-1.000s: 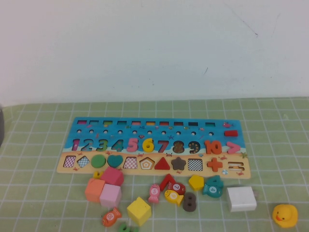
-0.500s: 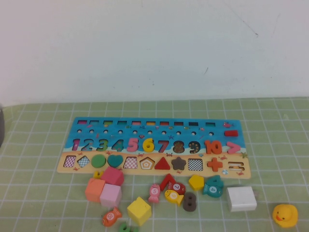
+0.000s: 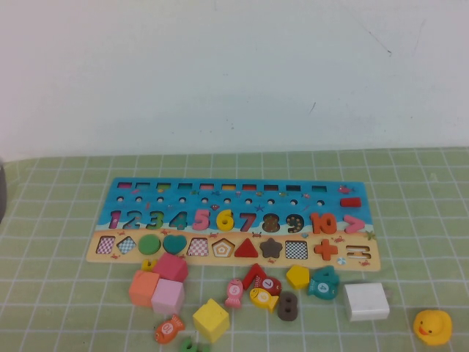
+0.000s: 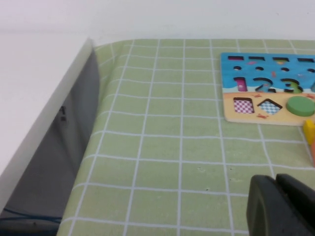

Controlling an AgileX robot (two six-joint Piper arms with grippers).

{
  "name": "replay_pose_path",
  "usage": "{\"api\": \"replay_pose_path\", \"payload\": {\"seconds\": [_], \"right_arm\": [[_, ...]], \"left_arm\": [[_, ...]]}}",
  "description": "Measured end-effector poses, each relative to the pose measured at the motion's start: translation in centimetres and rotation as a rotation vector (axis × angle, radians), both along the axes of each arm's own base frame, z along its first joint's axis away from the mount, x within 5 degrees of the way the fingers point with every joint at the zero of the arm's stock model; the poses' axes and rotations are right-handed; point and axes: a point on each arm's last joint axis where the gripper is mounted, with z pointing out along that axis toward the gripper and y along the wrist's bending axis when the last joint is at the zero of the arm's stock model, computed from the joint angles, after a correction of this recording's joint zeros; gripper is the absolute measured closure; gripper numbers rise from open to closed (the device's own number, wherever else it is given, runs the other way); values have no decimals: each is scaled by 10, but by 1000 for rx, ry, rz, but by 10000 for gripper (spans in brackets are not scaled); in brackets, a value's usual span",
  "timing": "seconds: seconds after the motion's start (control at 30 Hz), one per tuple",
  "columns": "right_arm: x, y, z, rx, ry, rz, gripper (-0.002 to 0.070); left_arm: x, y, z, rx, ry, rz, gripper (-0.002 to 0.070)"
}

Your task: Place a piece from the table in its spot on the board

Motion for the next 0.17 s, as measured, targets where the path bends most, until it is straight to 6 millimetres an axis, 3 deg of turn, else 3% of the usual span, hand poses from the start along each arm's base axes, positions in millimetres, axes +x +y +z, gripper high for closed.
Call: {"api": "replay_pose_path", "payload": {"seconds": [0.17], "right_arm": [[0, 0, 0, 0, 0, 0, 678]], "left_arm": [[0, 1, 0, 0, 0, 14, 676]]}}
